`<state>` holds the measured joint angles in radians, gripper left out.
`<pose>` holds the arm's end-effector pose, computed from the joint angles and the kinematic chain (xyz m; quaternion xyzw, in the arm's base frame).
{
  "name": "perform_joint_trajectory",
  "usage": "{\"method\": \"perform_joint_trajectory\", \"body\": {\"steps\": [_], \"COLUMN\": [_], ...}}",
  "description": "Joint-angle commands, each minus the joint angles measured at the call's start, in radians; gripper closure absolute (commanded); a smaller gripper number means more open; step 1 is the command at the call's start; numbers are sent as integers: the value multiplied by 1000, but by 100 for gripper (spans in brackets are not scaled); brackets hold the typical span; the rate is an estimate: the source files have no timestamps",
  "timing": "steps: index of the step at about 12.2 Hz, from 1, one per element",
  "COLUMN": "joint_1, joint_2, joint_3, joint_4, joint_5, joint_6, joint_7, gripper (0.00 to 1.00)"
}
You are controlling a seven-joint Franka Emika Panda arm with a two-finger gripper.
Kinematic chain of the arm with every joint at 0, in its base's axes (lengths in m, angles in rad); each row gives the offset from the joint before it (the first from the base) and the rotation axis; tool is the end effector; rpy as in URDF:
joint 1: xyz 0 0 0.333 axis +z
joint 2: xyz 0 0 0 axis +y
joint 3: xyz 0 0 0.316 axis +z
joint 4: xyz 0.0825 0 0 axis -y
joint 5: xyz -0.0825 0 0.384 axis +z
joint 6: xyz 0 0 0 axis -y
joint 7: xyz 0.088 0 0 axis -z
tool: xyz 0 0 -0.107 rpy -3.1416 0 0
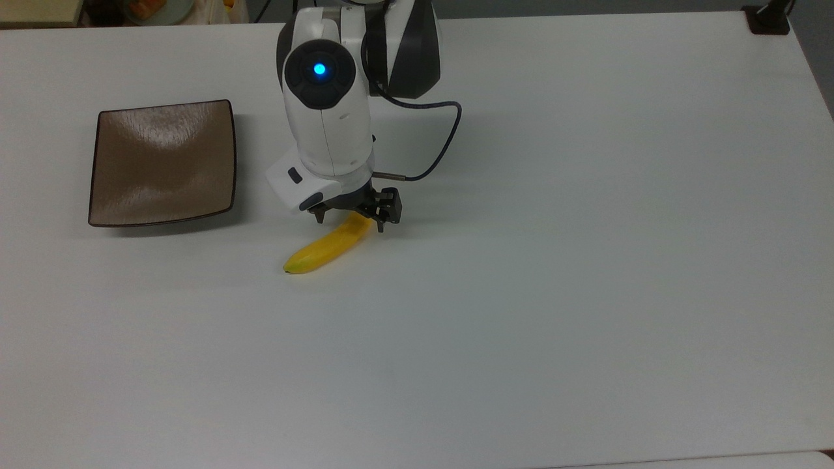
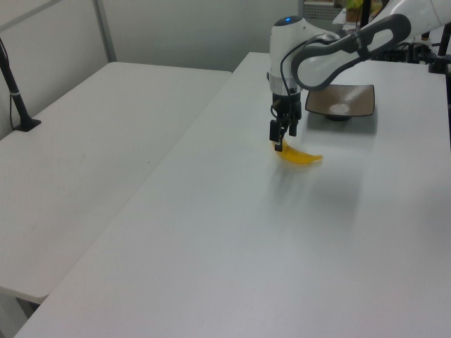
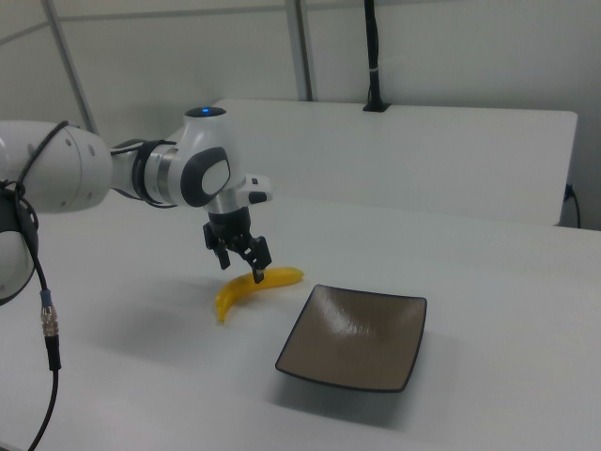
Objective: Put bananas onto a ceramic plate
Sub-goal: 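Close the gripper on the banana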
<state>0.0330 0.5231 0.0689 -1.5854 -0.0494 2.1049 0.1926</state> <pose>0.6863 0.0615 0.3331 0.9993 -0.0373 -0.0005 0.0042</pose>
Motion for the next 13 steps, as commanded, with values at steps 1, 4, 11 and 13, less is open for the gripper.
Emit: {"method": "perform_joint_trajectory", "body": {"steps": [1,4,11,13], "joint_1": [7,7,1,1], "joint_2": [15,28,28,28], "joint_3": [-8,-8,-8,-8], "joint_4": [-27,-28,-28,-28], "joint_5": [-21,-21,-21,-21], "joint_6": [69,78,78,78], "joint_7": [47,48,47,39], "gripper": [0,3,70,92]}}
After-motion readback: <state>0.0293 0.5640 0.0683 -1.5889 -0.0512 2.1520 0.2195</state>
